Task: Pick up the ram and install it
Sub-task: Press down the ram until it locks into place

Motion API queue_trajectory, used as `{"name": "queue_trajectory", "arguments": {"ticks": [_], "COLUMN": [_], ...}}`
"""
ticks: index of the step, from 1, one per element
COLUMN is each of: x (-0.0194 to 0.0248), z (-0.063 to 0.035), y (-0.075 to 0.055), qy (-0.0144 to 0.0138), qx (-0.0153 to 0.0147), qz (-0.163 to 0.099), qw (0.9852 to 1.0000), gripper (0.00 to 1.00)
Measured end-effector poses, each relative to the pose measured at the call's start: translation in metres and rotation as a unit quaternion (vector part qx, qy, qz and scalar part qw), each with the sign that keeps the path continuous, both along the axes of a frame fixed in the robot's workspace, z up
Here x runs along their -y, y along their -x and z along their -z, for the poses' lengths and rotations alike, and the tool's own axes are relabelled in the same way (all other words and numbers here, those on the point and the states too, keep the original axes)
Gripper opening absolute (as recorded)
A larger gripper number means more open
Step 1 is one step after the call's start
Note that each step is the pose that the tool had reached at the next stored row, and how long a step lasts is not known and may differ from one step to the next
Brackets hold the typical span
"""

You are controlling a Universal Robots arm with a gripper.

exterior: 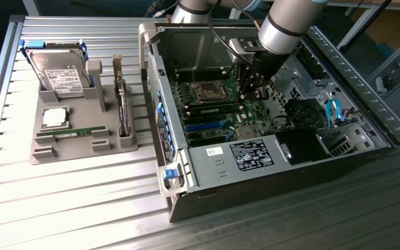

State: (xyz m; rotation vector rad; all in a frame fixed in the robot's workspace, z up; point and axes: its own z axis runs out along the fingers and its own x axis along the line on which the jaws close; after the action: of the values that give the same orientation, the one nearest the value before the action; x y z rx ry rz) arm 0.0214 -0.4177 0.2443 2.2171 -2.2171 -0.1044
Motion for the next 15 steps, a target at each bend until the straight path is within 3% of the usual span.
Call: {"name": "queue_trajectory", "arguments": {"ticks": [8, 15], "x": [0.0000, 0.0014], "z": [0.0052, 0.0054], "y": [0.0000, -0.0042], "qy": [-0.0086, -0.0091], "qx": [0.0002, 0.0001], "qz": [0.000, 0.000], "qw": [1.0000, 1.0000], "gripper": [0.11, 0.11]}}
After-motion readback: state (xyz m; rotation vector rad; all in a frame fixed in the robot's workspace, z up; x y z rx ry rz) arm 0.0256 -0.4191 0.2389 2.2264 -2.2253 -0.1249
